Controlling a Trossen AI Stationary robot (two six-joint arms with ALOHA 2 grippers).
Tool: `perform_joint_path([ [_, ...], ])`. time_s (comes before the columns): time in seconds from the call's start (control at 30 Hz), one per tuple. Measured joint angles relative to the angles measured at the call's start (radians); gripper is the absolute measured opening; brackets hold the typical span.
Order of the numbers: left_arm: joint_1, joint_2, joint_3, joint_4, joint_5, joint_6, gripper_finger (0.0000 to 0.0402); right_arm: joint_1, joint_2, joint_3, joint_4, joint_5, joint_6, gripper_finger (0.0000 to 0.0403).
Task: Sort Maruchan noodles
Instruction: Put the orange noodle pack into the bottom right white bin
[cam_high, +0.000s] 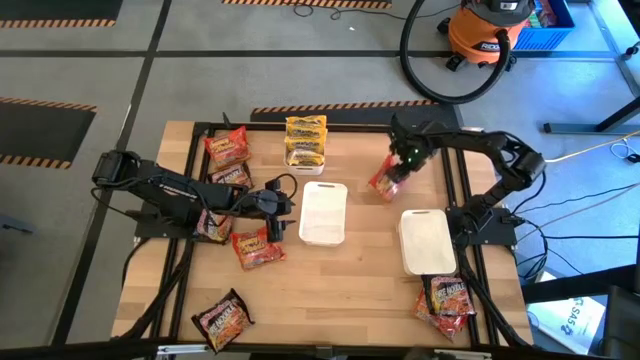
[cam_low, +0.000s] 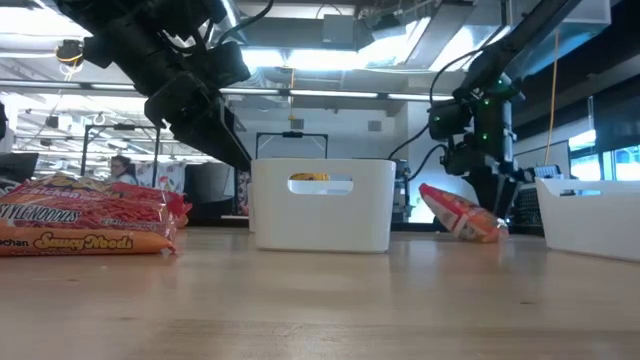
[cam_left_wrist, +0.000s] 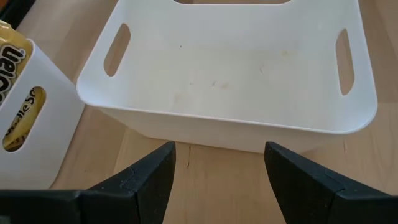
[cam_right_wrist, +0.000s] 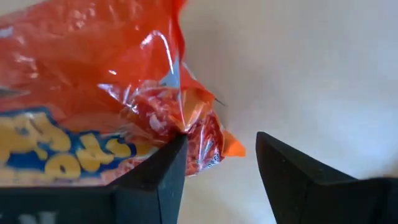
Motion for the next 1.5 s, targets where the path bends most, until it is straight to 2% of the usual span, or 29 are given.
perform_joint_path([
  [0.17,0.0,0.0,0.0,0.0,0.0,0.0,0.024,0.081,0.004,0.002,-0.092,-0.174,-0.009,0.0177],
  [0.3,0.0,0.0,0.0,0.0,0.0,-0.001,0.024,0.127,0.005,0.047,-0.201,-0.23,-0.021,0.0177],
  [0.47,0.0,0.0,0.0,0.0,0.0,-0.002,0.024,0.165,0.005,0.15,-0.297,-0.232,-0.092,0.0177],
  [0.73,0.0,0.0,0.0,0.0,0.0,-0.002,0.024,0.162,0.003,0.328,-0.212,-0.268,-0.214,0.0177],
  [0.87,0.0,0.0,0.0,0.002,0.0,-0.002,0.024,0.164,0.003,0.352,-0.111,-0.215,-0.197,0.0177],
  [1.07,0.0,0.0,0.0,0.002,0.007,-0.007,0.024,0.181,0.003,0.351,-0.078,-0.154,-0.204,0.018],
  [1.2,0.0,0.0,0.0,0.002,0.009,-0.008,0.0239,0.184,0.003,0.351,-0.074,-0.123,-0.225,0.0213],
  [1.4,0.0,0.0,0.0,0.0,0.01,-0.025,0.0239,0.181,0.004,0.302,-0.021,-0.098,-0.24,0.0306],
  [1.5,0.0,0.0,0.0,-0.001,0.023,-0.025,0.0239,0.181,0.004,0.258,-0.027,-0.18,-0.303,0.0334],
])
